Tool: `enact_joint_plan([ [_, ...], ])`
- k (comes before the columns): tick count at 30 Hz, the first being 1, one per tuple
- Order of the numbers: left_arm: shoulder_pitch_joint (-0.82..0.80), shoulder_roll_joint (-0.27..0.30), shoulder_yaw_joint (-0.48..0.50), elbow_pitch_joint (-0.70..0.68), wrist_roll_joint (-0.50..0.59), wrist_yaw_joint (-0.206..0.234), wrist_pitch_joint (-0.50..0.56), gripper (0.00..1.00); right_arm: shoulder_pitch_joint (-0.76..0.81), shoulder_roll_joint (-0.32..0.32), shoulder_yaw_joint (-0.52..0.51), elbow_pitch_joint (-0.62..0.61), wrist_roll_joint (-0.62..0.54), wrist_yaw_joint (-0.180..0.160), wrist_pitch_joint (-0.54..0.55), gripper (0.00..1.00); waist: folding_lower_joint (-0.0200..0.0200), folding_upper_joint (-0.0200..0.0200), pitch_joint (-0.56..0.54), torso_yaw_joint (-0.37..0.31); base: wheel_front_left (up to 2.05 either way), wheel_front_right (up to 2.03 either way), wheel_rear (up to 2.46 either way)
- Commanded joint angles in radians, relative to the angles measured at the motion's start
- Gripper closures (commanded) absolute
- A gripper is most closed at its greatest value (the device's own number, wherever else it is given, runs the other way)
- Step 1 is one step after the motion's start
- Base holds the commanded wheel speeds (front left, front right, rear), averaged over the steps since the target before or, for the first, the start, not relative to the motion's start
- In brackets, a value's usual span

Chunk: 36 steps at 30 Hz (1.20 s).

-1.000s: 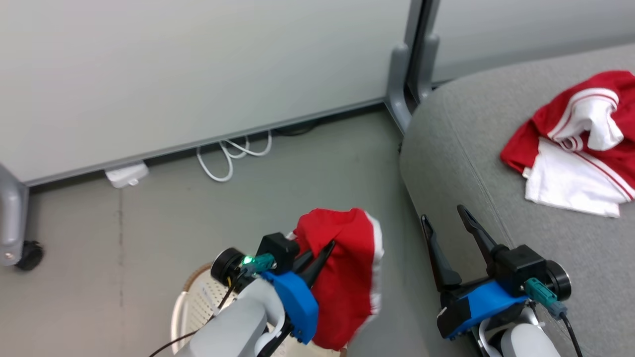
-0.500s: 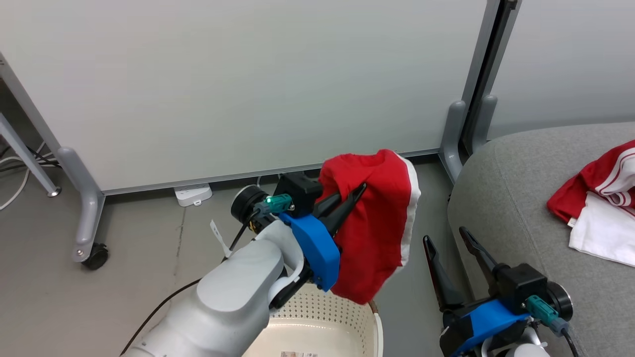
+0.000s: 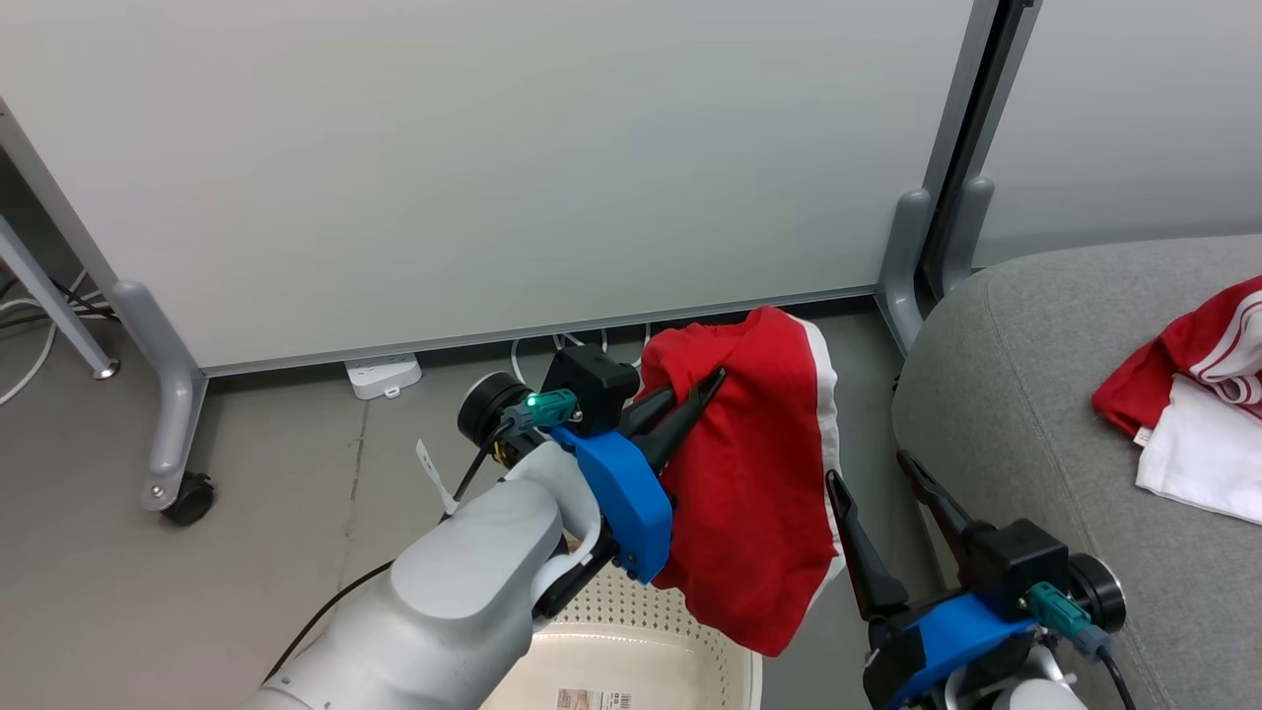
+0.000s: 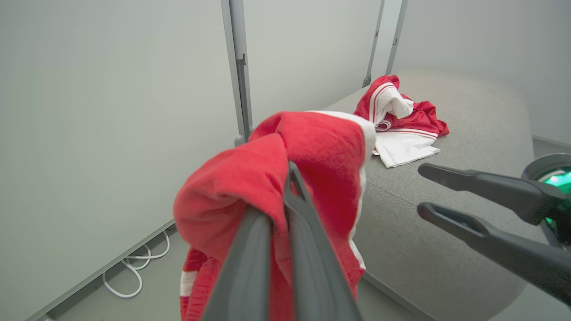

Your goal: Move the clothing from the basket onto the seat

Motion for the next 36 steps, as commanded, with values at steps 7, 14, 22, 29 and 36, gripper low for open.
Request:
enact_joint_plan([
  [7,-0.009,0.005,-0.024,0.013,-0.019,-0.003,-0.012,1.0,-0.056,-0.006,0.021,0.022,-0.019,-0.001,0.012,0.0,-0.0001,0.0,0.009,0.002,0.0,0.0,0.0],
  [14,-0.029,0.003,-0.048,0.018,-0.03,-0.003,-0.018,1.0,-0.151,-0.07,0.077,0.101,0.017,-0.001,0.035,0.0,-0.0001,0.0,0.021,0.003,0.0,0.0,0.0],
  [22,-0.038,0.001,-0.089,0.005,-0.049,-0.003,-0.02,1.0,-0.269,-0.169,0.241,0.224,0.122,-0.001,0.046,0.0,-0.0001,0.0,0.023,0.015,0.0,0.0,0.0],
  [29,-0.041,-0.002,-0.111,-0.002,-0.07,-0.003,-0.022,1.0,-0.355,-0.23,0.419,0.303,0.242,-0.001,0.034,0.0,-0.0001,0.0,0.013,0.02,0.0,0.0,0.0],
  [36,-0.044,-0.003,-0.124,-0.001,-0.086,-0.003,-0.025,1.0,-0.423,-0.228,0.565,0.369,0.338,-0.001,0.012,0.0,-0.0001,0.0,0.005,0.016,0.0,0.0,0.0],
])
